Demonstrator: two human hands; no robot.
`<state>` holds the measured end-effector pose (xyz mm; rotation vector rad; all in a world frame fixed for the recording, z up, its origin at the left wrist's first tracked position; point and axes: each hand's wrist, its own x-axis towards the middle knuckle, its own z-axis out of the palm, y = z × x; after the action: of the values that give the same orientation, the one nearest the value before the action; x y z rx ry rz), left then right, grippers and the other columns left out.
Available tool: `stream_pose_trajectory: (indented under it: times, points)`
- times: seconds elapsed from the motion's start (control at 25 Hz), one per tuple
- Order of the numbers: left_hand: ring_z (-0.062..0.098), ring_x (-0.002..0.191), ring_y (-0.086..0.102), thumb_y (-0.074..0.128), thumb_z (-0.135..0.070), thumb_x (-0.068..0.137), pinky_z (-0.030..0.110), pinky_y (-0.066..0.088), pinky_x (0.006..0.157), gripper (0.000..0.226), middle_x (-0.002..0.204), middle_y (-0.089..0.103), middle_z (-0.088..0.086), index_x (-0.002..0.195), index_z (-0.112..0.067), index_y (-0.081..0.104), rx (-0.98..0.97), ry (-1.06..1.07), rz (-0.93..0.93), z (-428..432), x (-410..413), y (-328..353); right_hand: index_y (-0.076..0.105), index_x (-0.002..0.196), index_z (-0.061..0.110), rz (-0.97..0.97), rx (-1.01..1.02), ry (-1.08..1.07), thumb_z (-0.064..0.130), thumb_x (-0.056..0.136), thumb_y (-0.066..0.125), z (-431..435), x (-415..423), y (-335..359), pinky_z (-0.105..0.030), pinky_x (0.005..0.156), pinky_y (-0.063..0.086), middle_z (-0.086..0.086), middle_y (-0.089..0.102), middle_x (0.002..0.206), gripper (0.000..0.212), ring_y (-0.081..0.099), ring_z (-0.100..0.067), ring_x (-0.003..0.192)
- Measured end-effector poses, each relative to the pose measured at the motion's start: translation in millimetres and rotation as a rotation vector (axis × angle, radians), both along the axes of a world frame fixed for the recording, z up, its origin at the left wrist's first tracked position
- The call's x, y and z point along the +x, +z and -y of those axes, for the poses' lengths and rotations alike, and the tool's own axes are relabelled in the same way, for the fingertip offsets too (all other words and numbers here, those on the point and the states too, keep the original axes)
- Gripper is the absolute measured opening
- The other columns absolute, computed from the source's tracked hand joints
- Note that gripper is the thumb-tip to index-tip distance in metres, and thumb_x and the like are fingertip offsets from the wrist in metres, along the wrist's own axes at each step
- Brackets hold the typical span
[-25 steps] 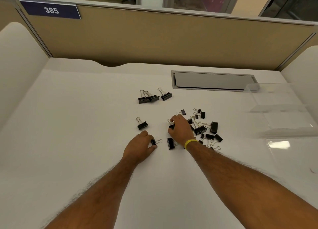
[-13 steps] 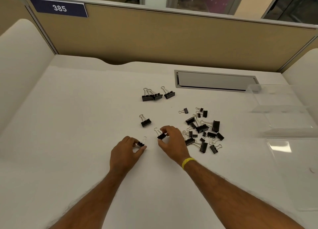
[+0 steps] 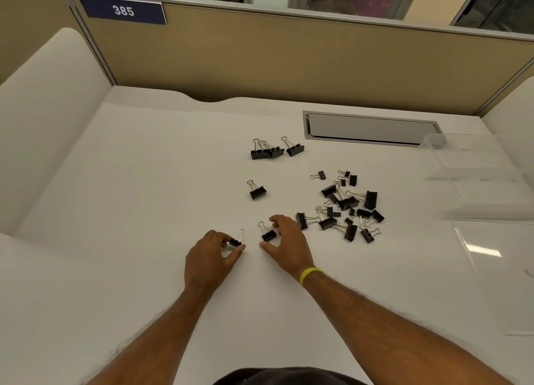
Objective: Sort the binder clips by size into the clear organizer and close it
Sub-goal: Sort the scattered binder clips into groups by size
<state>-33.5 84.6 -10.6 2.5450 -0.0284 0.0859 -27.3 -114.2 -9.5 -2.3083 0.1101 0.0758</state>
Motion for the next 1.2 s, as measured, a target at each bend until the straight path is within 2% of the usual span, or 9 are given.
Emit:
stream_pose_trajectory:
  times: [0.08,0.16,0.28,0.36,0.48,0.6,0.8,0.96,1.2]
  points:
    - [0.003,0.066,0.056,0.072,-0.055,0.076,0.018,0.039,0.054,0.028,0.081,0.058,-0.016,0.087,-0.03,0.067,0.003,-0.015,0.015,0.0,-3.4,-0.3,0.053,0.123,0.02,0.046,0.012,-0.033,0.021,0.078,0.073,2.5,-8.5,1.7,-0.025,0.09,0.044,0.006,0.055,0.112,0.05,0.051,-0.011,0.102]
    - [0.003,0.066,0.055,0.072,-0.057,0.075,0.017,0.038,0.054,0.031,0.081,0.059,-0.015,0.087,-0.028,0.067,-0.005,-0.033,0.04,2.6,-6.4,-1.1,0.059,0.113,0.021,0.059,0.067,-0.069,0.017,0.081,0.067,0.4,-18.7,4.6,-0.023,0.081,0.048,0.009,0.059,0.102,0.034,0.054,-0.008,0.089]
    - [0.005,0.065,0.056,0.074,-0.056,0.074,0.02,0.042,0.053,0.033,0.08,0.06,-0.014,0.085,-0.026,0.066,-0.012,-0.068,0.078,9.6,-12.1,-3.0,0.067,0.101,0.016,-0.097,0.309,-0.094,0.019,0.087,0.067,-10.1,-29.8,8.0,-0.018,0.07,0.05,0.004,0.066,0.085,0.014,0.059,-0.006,0.075]
    - [0.006,0.063,0.057,0.076,-0.052,0.073,0.02,0.042,0.052,0.031,0.08,0.061,-0.013,0.085,-0.025,0.066,-0.013,-0.095,0.084,15.1,-16.2,-5.1,0.069,0.102,0.013,-0.206,0.459,-0.119,0.026,0.086,0.071,-18.4,-34.5,9.1,-0.018,0.069,0.052,0.0,0.067,0.083,0.021,0.063,-0.008,0.074]
    - [0.006,0.059,0.053,0.081,-0.04,0.069,0.013,0.033,0.051,0.025,0.075,0.059,-0.012,0.08,-0.024,0.065,-0.028,-0.129,0.07,21.8,-21.6,-8.1,0.07,0.097,0.012,-0.235,0.532,-0.187,0.03,0.077,0.08,-24.5,-39.1,6.4,-0.021,0.068,0.055,0.002,0.067,0.075,0.028,0.064,-0.008,0.069]
    - [0.005,0.059,0.051,0.082,-0.038,0.066,0.014,0.034,0.051,0.027,0.074,0.056,-0.013,0.077,-0.027,0.06,-0.062,-0.166,0.04,24.9,-23.8,-8.2,0.071,0.092,0.01,-0.235,0.497,-0.198,0.023,0.073,0.083,-20.5,-41.6,4.9,-0.02,0.065,0.055,0.001,0.066,0.072,0.026,0.063,-0.009,0.067]
    - [0.001,0.063,0.05,0.061,-0.075,0.067,0.015,0.039,0.053,0.047,0.077,0.056,-0.017,0.081,-0.03,0.061,-0.053,-0.333,0.051,24.8,-24.2,-6.2,0.072,0.09,0.011,-0.181,0.357,-0.166,0.012,0.077,0.078,-6.3,-44.3,5.2,-0.016,0.067,0.054,-0.002,0.071,0.078,0.015,0.066,-0.008,0.072]
    - [0.0,0.066,0.049,0.06,-0.081,0.064,0.01,0.035,0.056,0.053,0.078,0.055,-0.019,0.082,-0.031,0.06,-0.064,-0.331,0.047,17.8,-22.7,-5.2,0.067,0.097,0.013,-0.181,0.302,-0.121,0.01,0.08,0.076,10.3,-49.8,0.1,-0.014,0.066,0.051,0.003,0.067,0.073,0.019,0.06,-0.004,0.063]
    - [-0.003,0.067,0.05,0.057,-0.084,0.065,0.01,0.035,0.058,0.055,0.078,0.054,-0.021,0.085,-0.033,0.059,-0.056,-0.353,0.023,16.8,-18.0,2.3,0.068,0.102,0.019,-0.157,0.134,0.013,0.025,0.078,0.079,28.2,-46.1,0.4,-0.014,0.069,0.046,0.006,0.06,0.086,0.027,0.053,-0.003,0.068]
